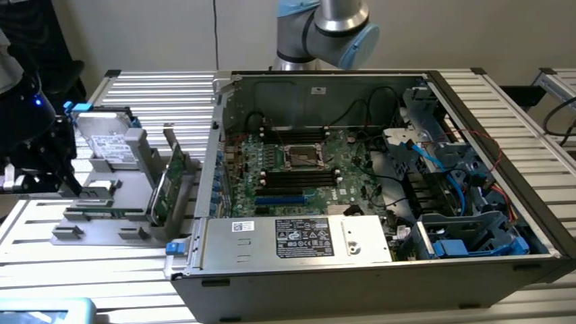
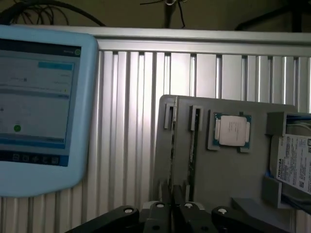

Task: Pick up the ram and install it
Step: 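Pick up the ram and move it above insertion slot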

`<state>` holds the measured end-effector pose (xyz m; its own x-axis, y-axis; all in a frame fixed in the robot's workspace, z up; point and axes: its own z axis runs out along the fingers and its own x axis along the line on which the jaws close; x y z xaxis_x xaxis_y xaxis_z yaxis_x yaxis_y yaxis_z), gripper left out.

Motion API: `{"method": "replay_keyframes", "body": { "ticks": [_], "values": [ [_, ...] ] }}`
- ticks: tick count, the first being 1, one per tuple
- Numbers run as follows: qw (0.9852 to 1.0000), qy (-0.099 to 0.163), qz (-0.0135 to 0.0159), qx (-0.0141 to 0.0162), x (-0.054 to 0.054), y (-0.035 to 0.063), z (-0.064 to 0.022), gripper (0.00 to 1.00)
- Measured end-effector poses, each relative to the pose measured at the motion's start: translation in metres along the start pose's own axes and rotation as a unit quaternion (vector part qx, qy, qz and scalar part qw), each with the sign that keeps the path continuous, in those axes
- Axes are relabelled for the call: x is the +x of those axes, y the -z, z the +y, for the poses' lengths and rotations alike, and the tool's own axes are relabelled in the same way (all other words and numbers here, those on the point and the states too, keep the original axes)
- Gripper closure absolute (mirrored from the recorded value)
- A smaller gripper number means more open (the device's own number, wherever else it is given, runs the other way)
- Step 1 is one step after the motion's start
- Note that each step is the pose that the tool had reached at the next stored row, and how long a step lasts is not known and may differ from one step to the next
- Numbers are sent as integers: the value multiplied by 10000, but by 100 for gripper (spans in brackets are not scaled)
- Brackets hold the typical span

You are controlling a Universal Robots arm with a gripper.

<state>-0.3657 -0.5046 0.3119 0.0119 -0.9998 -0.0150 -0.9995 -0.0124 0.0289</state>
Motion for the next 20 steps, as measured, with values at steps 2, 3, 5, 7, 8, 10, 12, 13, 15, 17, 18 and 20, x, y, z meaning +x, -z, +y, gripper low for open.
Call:
{"method": "replay_keyframes", "body": {
  "ticks": [2,3,5,7,8,10,12,13,15,17,18,20],
  "values": [
    [10000,26,-31,0,18,90,-15,86],
    [10000,35,-37,-1,25,137,-29,86],
    [10000,51,-52,-3,35,223,-62,86],
    [10000,66,-59,-8,44,303,-99,86],
    [10000,72,-59,-12,47,339,-120,86],
    [9999,85,-59,-22,54,412,-163,86],
    [9999,95,-59,-33,61,478,-208,86],
    [9999,100,-59,-40,65,512,-232,86],
    [9999,108,-59,-54,72,574,-281,86],
    [9999,115,-59,-71,77,613,-339,86],
    [9999,118,-60,-77,79,627,-371,86],
    [9999,123,-59,-84,81,640,-449,86]
  ]
}}
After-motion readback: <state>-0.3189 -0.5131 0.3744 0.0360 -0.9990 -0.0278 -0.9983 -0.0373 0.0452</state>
